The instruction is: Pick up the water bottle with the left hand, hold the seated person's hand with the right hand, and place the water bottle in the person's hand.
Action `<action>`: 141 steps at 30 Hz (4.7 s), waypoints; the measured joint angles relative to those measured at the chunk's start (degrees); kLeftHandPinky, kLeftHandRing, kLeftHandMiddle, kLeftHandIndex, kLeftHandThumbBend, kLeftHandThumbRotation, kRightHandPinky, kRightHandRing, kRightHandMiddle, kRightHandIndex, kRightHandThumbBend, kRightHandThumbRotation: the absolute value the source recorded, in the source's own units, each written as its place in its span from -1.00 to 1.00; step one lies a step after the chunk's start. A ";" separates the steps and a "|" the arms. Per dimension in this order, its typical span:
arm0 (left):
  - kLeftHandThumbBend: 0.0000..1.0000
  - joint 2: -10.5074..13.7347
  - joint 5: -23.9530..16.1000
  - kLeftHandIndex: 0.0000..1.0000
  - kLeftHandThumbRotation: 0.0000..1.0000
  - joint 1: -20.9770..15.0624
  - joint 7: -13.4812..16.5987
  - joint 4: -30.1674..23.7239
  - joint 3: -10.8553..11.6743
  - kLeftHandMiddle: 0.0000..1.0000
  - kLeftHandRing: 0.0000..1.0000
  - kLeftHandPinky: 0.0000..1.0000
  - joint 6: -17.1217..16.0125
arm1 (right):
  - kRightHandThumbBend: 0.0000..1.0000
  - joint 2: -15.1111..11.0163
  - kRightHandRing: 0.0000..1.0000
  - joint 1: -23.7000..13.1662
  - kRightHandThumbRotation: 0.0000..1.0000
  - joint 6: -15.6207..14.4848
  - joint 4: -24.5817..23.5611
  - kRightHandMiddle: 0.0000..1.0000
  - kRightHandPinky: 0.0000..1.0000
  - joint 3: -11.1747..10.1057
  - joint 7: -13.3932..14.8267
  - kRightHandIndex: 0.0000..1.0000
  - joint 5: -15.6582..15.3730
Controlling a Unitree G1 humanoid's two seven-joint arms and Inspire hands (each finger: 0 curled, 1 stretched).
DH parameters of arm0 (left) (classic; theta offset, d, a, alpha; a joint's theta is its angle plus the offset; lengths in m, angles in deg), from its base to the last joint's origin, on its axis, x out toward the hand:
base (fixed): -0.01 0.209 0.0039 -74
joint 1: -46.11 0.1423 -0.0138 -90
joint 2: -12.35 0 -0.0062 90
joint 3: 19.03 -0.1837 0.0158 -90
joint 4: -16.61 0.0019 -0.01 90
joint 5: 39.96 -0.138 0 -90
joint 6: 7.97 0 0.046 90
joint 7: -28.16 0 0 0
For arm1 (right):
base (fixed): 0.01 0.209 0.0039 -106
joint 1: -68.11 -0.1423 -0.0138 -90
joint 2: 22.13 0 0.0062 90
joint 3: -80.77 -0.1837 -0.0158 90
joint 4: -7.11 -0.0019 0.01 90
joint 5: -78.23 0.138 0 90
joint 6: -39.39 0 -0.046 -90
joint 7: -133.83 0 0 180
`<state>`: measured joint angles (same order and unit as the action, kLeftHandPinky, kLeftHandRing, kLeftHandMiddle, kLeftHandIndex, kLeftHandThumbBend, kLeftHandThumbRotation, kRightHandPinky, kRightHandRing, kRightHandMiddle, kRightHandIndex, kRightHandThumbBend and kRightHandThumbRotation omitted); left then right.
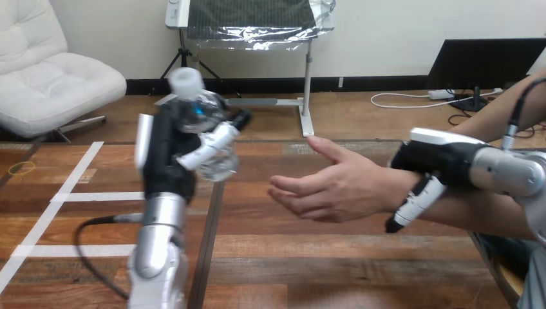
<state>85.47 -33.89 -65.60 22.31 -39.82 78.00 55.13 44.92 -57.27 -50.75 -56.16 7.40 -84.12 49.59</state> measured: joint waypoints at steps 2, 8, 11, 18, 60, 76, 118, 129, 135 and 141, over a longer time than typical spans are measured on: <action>0.26 -0.35 -0.01 -0.32 -1.00 -0.69 -0.19 1.63 -0.11 -0.40 -0.52 -0.62 -0.31 | 0.74 0.45 -0.34 -0.40 -0.64 -0.03 0.02 -0.21 -0.49 0.33 0.00 -0.20 -0.31; 0.32 -1.46 -0.01 -0.31 -1.00 -2.60 -0.46 6.00 -0.37 -0.38 -0.50 -0.60 -1.29 | 0.75 1.64 -0.32 -1.50 -0.61 -0.26 0.24 -0.18 -0.47 1.25 0.00 -0.19 -0.79; 0.34 -2.09 0.05 -0.31 -1.00 -3.35 -0.54 7.85 -0.42 -0.38 -0.51 -0.60 -1.79 | 0.75 2.35 -0.32 -2.08 -0.61 -0.38 0.65 -0.19 -0.48 1.48 0.00 -0.20 -0.84; 0.39 -3.34 0.18 -0.29 -1.00 -5.21 -0.57 11.49 -0.39 -0.39 -0.51 -0.61 -2.57 | 0.74 3.93 -0.29 -3.40 -0.63 -1.07 1.30 -0.15 -0.47 1.94 0.01 -0.21 -1.40; 0.33 -5.70 2.77 -0.29 -1.00 -11.75 -1.46 16.39 0.79 -0.41 -0.53 -0.62 -5.56 | 0.77 9.79 -0.39 -8.63 -0.62 -4.91 1.95 -0.26 -0.54 3.72 0.28 -0.25 -3.92; 0.34 -5.78 2.80 -0.28 -1.00 -11.75 -1.99 16.39 0.78 -0.39 -0.51 -0.61 -5.56 | 0.75 10.02 -0.35 -8.73 -0.62 -4.36 2.82 -0.22 -0.52 3.78 0.52 -0.23 -4.25; 0.45 -5.43 1.82 0.24 -0.16 -11.51 -4.17 15.56 0.52 0.22 0.17 0.00 -2.60 | 0.74 7.37 -0.26 -6.61 -0.54 -3.32 0.94 -0.10 -0.43 3.44 0.10 -0.08 -0.36; 0.62 -2.16 -6.23 0.62 0.55 -10.27 -1.84 12.68 -3.11 0.69 0.84 0.91 -1.24 | 0.96 5.07 0.09 -3.66 -0.03 -3.90 -3.21 0.25 -0.14 2.62 -1.74 0.38 1.90; 0.57 -1.12 -6.97 0.71 0.71 -9.02 -1.81 11.22 -4.14 0.81 0.95 0.98 -0.81 | 0.99 3.80 0.44 -2.34 0.15 -4.07 -5.20 0.55 0.20 2.21 -2.99 0.61 2.87; 0.46 -0.89 -6.90 0.74 0.80 -7.27 -1.87 9.23 -4.40 0.85 0.99 1.00 -0.42 | 1.00 2.69 0.67 -0.53 0.24 -4.96 -7.89 0.76 0.42 1.27 -3.99 0.78 3.99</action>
<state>84.59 -40.79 -72.86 20.44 -30.59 73.60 54.71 47.61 -57.81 -55.71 -64.05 8.67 -88.11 53.58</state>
